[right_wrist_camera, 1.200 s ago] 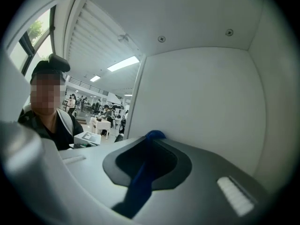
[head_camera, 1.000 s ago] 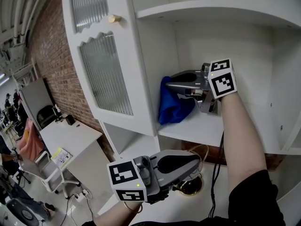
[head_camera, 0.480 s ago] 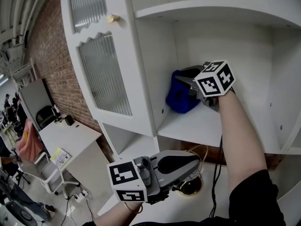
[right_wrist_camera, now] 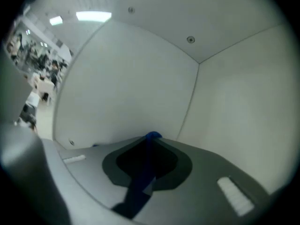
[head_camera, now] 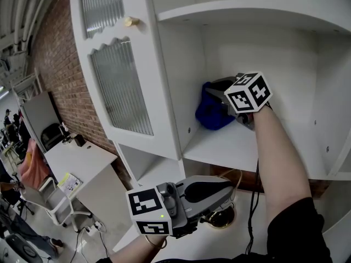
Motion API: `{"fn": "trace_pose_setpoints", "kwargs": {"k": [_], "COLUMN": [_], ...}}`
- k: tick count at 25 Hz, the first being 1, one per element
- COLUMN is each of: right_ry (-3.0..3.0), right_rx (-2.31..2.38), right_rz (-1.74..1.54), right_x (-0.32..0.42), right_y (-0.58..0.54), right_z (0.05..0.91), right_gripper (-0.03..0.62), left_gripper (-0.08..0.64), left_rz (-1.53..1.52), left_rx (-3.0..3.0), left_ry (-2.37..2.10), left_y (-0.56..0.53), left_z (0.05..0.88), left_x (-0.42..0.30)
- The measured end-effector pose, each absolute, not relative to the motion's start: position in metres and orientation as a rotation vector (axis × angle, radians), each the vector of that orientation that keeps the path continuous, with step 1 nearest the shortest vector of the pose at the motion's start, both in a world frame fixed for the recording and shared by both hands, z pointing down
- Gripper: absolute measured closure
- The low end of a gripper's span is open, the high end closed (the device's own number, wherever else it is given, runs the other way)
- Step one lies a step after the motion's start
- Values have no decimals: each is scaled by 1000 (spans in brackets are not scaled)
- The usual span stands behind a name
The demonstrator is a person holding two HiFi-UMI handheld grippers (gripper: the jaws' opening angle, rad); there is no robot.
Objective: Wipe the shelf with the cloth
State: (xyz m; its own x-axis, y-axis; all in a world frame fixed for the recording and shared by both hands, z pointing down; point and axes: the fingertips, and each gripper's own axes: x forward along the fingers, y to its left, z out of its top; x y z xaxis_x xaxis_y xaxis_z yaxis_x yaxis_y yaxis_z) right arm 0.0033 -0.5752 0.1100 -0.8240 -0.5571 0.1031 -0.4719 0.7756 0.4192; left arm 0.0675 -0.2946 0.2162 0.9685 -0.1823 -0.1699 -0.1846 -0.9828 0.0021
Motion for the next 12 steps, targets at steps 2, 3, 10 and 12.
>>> {"fn": "trace_pose_setpoints", "kwargs": {"k": [2,3,10,12], "right_ry": [-2920,-2988,-2791,-2768], "right_rx": [547,369,-347,-336], "right_rz": [-554,-550,-442,-460], "right_x": [-7,-13,-51,-51], "right_y": [-539,-514,-406,-409], "right_z": [94,88,129,134], "right_gripper": [558,558,558,559], "left_gripper": [562,563,563,563], "left_rz": [265,267,284,282], "left_rx": [-3100,-3099,-3094,-3096], "left_ry": [289,292,299,296], "left_y": [-295,-296,-297,-297], "left_z": [216,216,213,214], "left_x": [67,66,62,63]}}
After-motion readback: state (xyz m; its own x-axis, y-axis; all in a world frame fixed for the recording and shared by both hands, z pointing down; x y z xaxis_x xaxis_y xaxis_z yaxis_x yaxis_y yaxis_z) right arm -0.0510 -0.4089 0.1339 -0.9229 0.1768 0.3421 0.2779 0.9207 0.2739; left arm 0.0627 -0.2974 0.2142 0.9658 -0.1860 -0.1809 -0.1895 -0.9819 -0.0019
